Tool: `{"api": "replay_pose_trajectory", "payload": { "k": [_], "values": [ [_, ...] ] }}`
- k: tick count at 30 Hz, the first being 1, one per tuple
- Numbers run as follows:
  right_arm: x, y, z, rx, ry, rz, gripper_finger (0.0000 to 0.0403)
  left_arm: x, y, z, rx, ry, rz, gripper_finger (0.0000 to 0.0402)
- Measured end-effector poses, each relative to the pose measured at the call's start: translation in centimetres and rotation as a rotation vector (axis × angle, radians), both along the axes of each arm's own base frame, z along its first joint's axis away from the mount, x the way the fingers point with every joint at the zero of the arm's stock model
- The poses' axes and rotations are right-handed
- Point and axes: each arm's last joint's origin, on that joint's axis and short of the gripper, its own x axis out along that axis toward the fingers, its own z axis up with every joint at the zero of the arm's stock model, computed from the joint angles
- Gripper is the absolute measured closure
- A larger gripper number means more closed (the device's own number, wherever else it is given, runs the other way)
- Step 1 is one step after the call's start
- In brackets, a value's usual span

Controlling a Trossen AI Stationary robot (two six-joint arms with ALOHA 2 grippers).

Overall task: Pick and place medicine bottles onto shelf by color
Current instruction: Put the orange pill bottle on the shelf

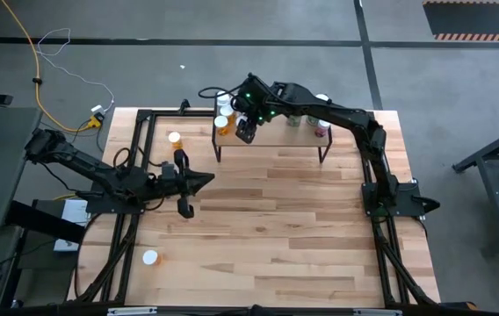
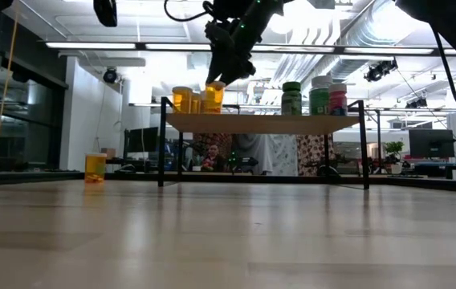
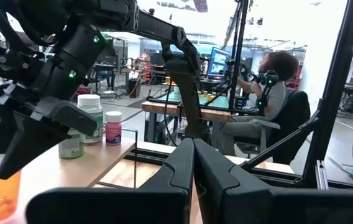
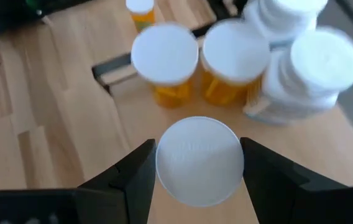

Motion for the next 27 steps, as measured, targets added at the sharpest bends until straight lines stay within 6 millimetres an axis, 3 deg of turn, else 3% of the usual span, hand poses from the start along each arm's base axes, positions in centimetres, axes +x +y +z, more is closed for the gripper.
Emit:
{"api": "replay_pose_trajectory", "payload": {
  "k": [27],
  "values": [
    [0.61,-0.22,-0.44,-0.039,-0.011,-0.011,0.0205,0.01,0.00,-0.01,0.000,0.001,0.000,0.0401]
  ]
}}
